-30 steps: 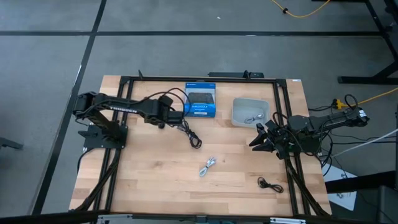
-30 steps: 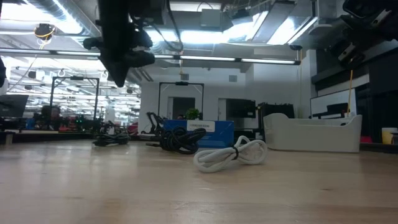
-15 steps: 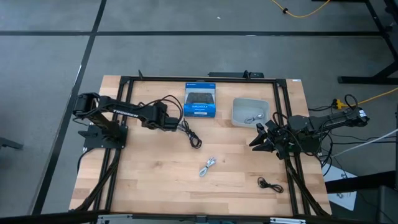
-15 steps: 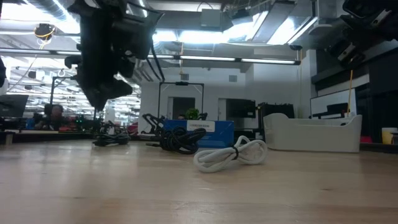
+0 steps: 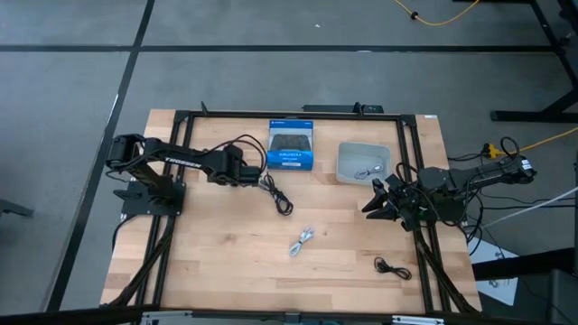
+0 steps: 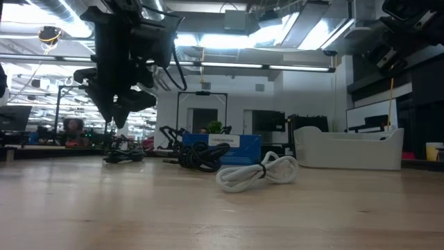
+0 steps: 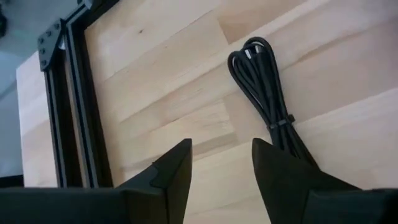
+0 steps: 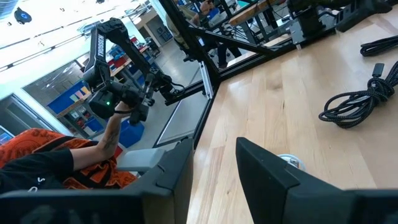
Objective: Pick and place USB-C Cables
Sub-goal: Put the top black charger cable into the gray bin
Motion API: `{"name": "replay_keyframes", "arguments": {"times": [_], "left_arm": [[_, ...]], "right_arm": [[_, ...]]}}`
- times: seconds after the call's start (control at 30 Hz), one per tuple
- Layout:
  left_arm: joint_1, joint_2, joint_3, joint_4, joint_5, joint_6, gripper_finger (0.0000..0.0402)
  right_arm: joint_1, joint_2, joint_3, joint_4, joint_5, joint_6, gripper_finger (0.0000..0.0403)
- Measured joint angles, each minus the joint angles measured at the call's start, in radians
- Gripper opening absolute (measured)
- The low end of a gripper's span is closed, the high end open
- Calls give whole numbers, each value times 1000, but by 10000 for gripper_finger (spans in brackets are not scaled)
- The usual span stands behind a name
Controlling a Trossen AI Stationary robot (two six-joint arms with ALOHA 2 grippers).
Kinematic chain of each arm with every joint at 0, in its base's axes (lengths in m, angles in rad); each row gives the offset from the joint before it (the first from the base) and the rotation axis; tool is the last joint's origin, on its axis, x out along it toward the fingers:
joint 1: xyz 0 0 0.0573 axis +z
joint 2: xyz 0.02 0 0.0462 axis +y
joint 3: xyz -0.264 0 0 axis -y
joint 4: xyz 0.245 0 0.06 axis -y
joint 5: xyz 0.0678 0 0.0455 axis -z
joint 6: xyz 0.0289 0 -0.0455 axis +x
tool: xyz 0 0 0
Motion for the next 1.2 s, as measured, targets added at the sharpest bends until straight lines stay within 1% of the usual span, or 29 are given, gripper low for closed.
{"name": "replay_keyframes", "arguments": {"times": [0.1,0.33,0.43,0.6,0.87,1.0,1.13,1.2], "left_arm": [[0,0,0,1,19,-6,160],[0,0,0,32,118,-86,161],[0,0,0,64,153,-90,161],[0,0,0,97,152,-84,160],[4,0,0,99,144,-84,160],[46,0,0,99,187,-91,160],[95,0,0,101,198,-84,160],[114,0,0,108,220,-82,160]], "right_arm": [[0,0,0,0,0,0,126],[0,0,0,0,0,0,126],[0,0,0,0,0,0,126],[0,0,0,0,0,0,126],[0,0,0,0,0,0,126],[0,0,0,0,0,0,126],[0,0,0,0,0,2,126],[0,0,0,0,0,2,126]]}}
